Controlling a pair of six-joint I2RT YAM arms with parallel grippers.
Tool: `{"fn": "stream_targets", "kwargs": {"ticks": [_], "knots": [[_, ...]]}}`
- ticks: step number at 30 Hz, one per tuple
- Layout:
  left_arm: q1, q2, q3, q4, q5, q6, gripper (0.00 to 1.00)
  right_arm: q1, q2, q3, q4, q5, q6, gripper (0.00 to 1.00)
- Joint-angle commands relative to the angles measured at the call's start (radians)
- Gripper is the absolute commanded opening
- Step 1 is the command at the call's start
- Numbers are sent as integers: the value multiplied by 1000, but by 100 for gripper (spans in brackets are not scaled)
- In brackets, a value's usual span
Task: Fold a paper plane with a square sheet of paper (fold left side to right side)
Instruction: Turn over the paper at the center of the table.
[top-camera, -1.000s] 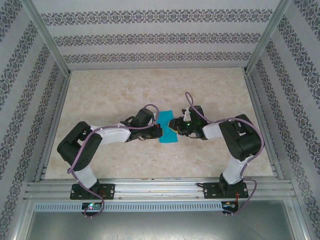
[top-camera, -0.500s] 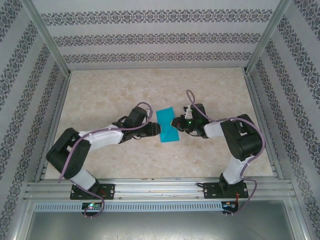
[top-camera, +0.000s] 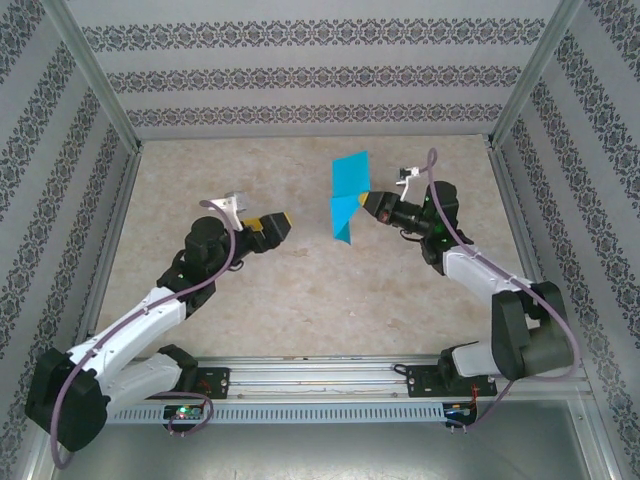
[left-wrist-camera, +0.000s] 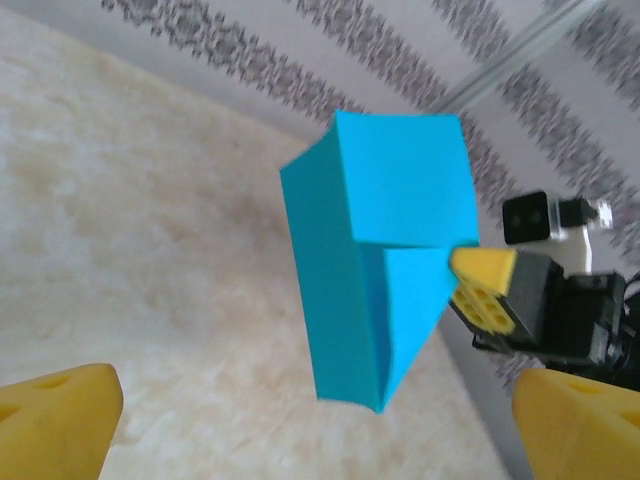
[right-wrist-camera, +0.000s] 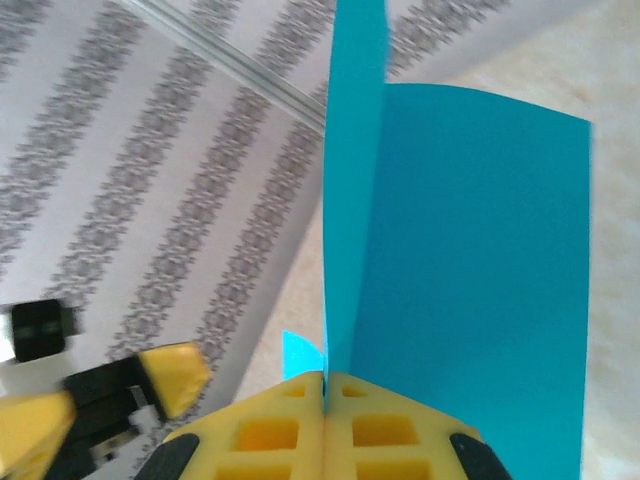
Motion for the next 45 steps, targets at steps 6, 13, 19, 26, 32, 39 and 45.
{"fn": "stream_targets", "kwargs": {"ticks": [6,13,19,26,32,39,45], "knots": [[24,217,104,604,387,-294,98,15,-58,111,205,-73,193,0],[-31,323,158,653,373,-301,97,54,-61,112,205,-27,224,0],[-64,379,182,641,372,-302,96,75,-49,123,205,-29,234,0],[-87,452,231,667,391,-327,87,91,-37,124,203,-27,237,0],[-88,451,227,644,376,-316,71,89,-42,108,195,-25,236,0],[-82,422,214,586,348,-286,47,84,-42,92,183,-28,233,0],[-75,423,210,573,349,-295,22,80,-39,91,174,-41,232,2]]}}
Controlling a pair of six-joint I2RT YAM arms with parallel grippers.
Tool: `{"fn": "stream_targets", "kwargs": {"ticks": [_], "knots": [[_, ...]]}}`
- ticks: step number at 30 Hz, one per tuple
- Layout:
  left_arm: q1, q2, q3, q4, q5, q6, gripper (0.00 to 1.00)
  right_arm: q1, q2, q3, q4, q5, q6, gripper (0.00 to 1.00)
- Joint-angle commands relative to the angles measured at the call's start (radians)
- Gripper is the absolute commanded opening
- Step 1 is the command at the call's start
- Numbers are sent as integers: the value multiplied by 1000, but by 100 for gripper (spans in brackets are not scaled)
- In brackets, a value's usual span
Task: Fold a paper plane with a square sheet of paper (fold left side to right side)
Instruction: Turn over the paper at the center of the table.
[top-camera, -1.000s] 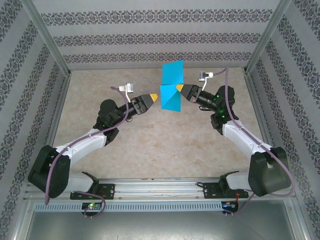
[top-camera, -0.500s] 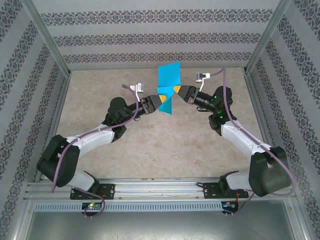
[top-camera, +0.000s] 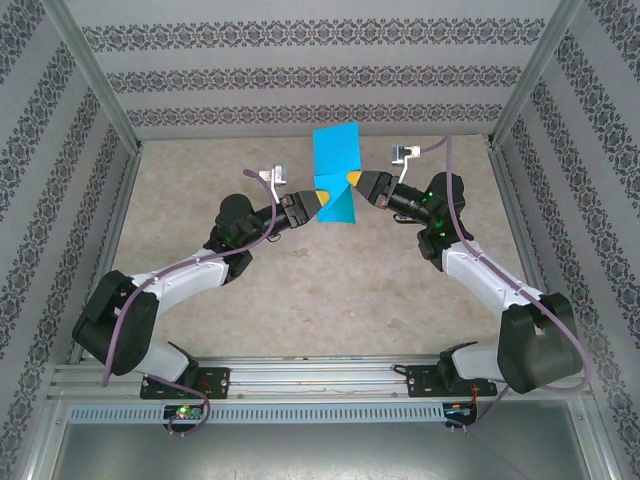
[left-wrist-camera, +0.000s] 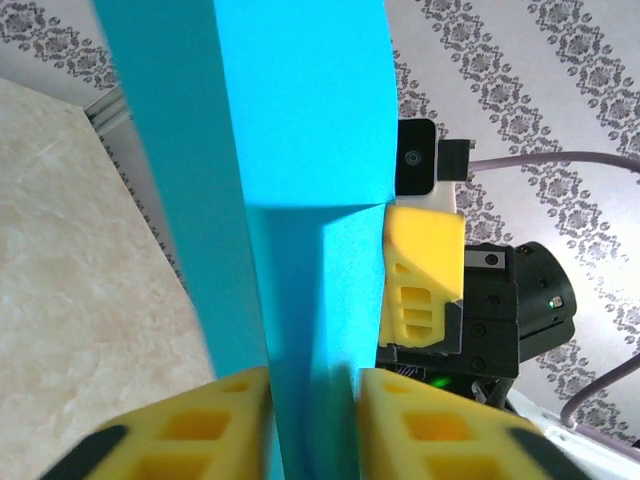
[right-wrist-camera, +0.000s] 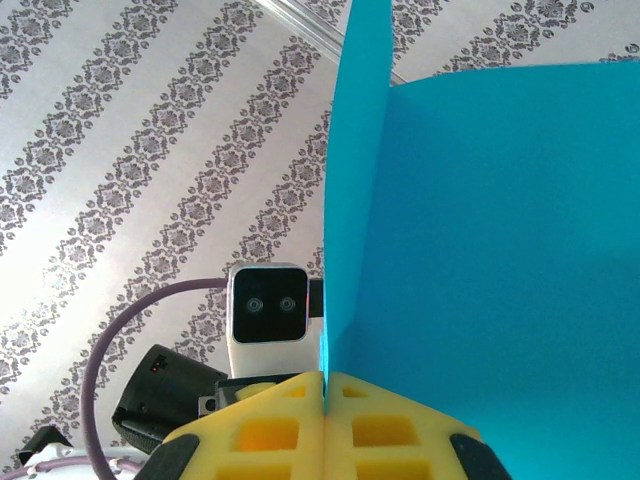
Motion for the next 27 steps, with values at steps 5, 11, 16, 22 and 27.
{"fn": "stream_targets", "kwargs": {"ticks": [5,11,16,22,27], "knots": [[5,-39,12,-50,1,22,10,-17,-12,-15,-31,-9,-31,11],[12,-102,30,-260,4,118,0,-60,-79,-48,-185,27,-147,32],[12,-148,129,-671,-16,295,0,-78,-182,-33,-553,196,-393,49],[-23,-150,324,-1260,-204,555,0,-84,-270,12,-973,547,-617,62],[-138,-102,483,-1616,-538,659,0,-108,-297,6,-1134,762,-641,76]]}}
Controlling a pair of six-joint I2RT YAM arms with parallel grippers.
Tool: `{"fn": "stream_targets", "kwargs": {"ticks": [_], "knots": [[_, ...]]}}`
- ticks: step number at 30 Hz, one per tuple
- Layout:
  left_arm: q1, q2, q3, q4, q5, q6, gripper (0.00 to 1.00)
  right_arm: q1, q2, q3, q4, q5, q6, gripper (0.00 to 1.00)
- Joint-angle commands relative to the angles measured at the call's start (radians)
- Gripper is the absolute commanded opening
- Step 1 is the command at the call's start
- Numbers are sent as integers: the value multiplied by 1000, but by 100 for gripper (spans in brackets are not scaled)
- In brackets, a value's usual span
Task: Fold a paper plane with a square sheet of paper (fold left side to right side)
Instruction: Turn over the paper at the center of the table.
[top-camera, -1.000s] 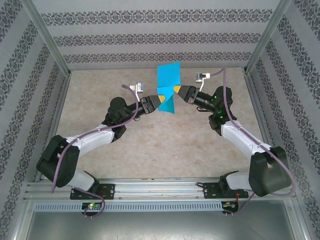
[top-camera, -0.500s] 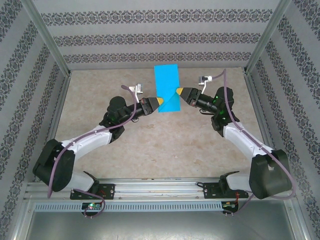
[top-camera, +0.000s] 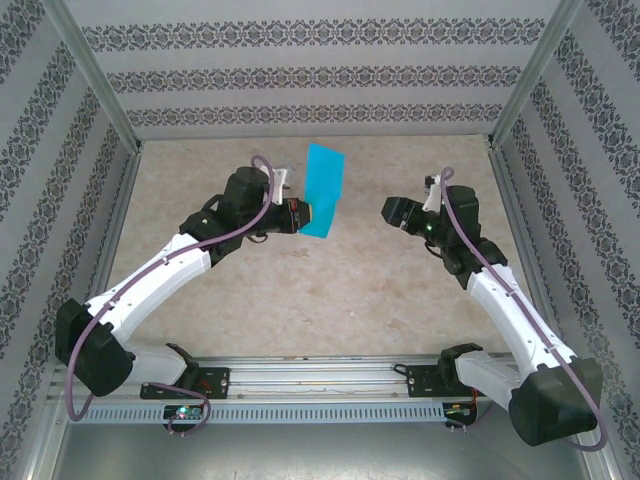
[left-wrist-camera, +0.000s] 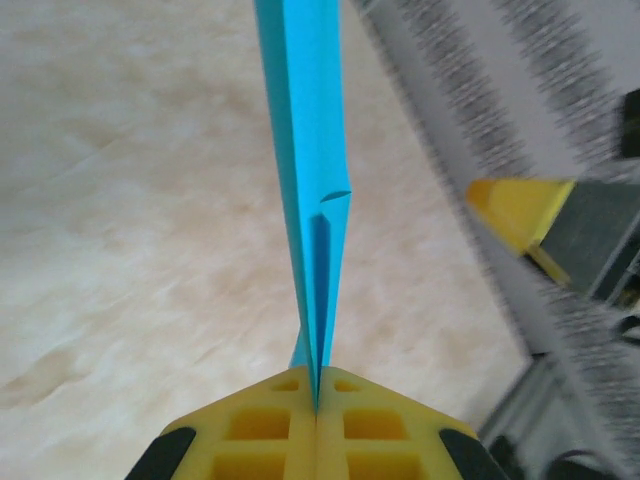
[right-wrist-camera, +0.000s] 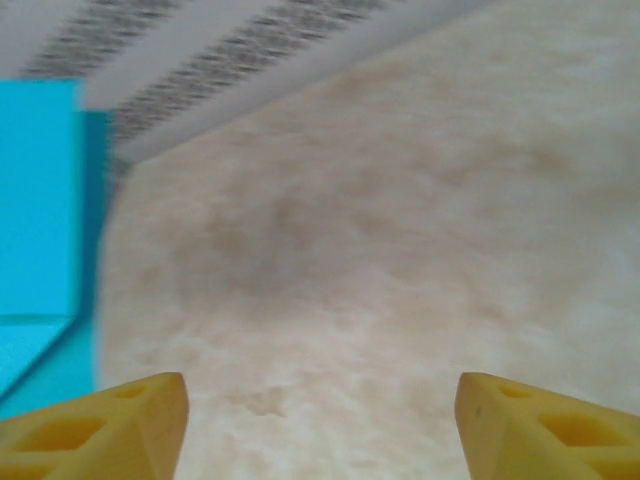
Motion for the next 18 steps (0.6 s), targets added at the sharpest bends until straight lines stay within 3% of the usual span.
{"fn": "stream_targets", "kwargs": {"ticks": [1,4,9,18], "knots": [[-93,43,103,-401,-300,139,0,-27,-20,10,-201,227,-70,79],[-178,125,190,-576,-498,102,0,-56,-24,-15,-225,273,-43,88],[-321,329,343,-907,-801,-98,0,-84,-33,-43,-228,285,-28,95],[-375,538,325,-907,-846,-353,0,-115,-51,-81,-214,265,-46,98]]}}
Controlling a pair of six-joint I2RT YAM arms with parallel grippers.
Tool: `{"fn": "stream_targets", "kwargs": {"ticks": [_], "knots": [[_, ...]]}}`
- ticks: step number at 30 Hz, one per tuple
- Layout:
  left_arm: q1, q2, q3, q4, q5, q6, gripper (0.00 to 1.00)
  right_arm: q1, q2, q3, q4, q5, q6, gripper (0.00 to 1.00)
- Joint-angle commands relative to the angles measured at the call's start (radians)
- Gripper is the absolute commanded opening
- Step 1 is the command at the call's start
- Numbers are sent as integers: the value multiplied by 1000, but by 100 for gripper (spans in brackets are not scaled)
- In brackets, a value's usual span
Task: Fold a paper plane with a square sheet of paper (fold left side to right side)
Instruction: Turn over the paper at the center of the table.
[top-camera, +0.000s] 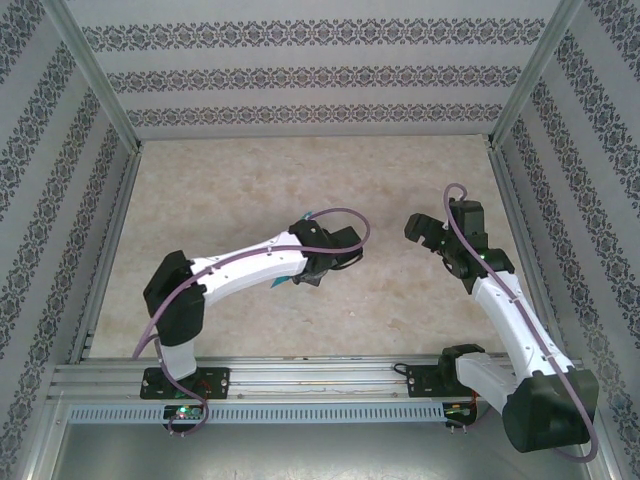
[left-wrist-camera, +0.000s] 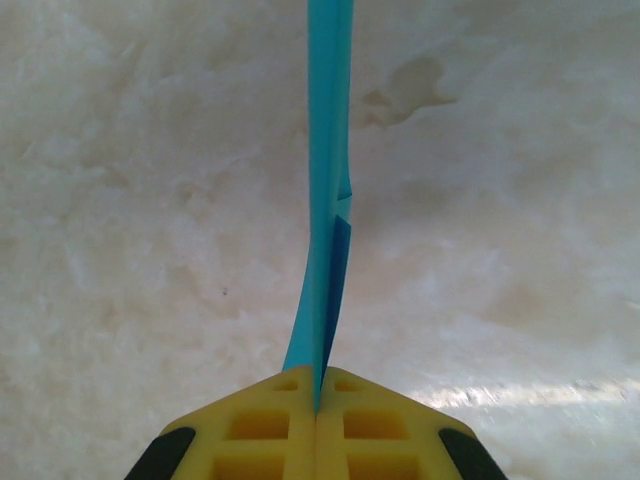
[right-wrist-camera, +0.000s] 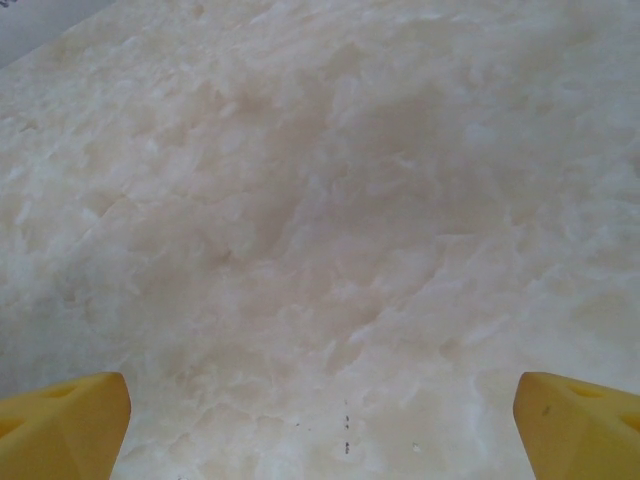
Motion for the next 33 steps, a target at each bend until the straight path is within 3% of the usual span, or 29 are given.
{"fn": "stream_targets", "kwargs": {"ticks": [1,10,15,16,19,22,28,33], "knots": [[-5,62,-2,-72,-81,-151,0,-19,-12,-24,1,4,-12,98],[-9,291,139,-152,-93,-277,0,-47,10,-49,25,-45,-16,98],[-15,361,242,-135,-56,-246,0,-56,19,-52,30,-70,-20,98],[-15,362,244,-104,-35,-236,3,-57,22,-52,29,-74,-21,98],[-12,364,246,-35,23,-216,25,-62,26,-53,28,-91,-21,98],[-5,354,224,67,101,-200,35,-65,28,-52,25,-108,-26,98],[31,295,202,250,247,-129,47,-74,46,-41,16,-180,-26,98],[87,173,118,399,336,-69,49,-76,82,-21,19,-306,-6,92]]}}
